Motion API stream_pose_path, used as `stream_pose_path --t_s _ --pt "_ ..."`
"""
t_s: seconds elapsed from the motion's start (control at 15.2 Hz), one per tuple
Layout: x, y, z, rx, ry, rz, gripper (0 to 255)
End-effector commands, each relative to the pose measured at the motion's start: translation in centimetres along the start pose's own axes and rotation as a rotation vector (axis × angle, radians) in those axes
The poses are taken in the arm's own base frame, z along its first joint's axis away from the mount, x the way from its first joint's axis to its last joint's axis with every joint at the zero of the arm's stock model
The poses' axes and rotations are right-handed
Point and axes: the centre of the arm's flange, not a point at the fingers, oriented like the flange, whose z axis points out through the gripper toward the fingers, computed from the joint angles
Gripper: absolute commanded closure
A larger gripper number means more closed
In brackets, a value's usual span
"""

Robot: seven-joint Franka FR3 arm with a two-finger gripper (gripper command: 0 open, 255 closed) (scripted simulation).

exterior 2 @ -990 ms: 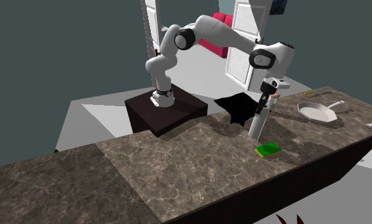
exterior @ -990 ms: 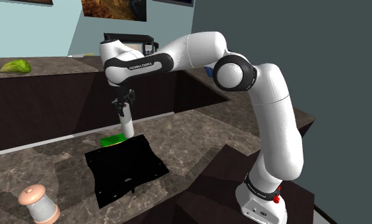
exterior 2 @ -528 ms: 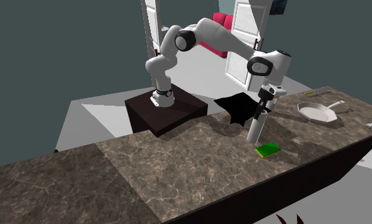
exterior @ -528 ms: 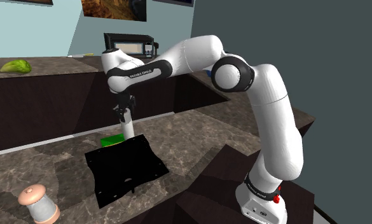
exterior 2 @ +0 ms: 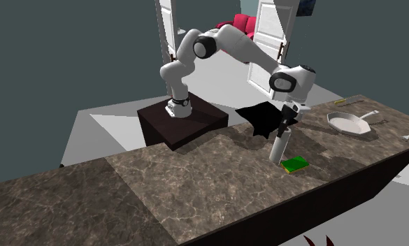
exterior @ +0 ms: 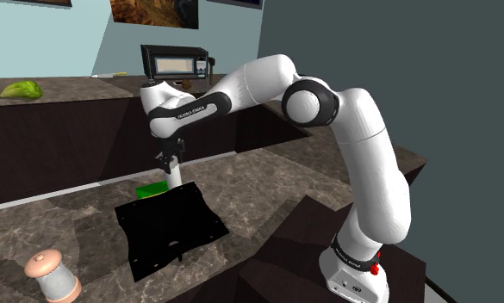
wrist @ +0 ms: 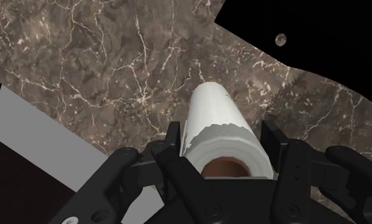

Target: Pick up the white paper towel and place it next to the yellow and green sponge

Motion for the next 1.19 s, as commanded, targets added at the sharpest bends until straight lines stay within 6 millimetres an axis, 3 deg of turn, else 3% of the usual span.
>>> stream_pose_path --t_s 0.0,0.4,0.46,0.79,1.06,1.12 --pt "0.1 0.0 0.2 0.0 0.001 0.0 255" --pt "0.1 0.0 0.2 0.0 0.001 0.0 255" --pt "0.1 0.0 0.2 0.0 0.001 0.0 0" --pt "0.1 0.0 0.2 0.0 0.001 0.0 0" --pt "0.1 0.0 -4.8 0.0 0.001 0.0 0" --pt "0.1 0.0 -4.8 0.0 0.001 0.0 0"
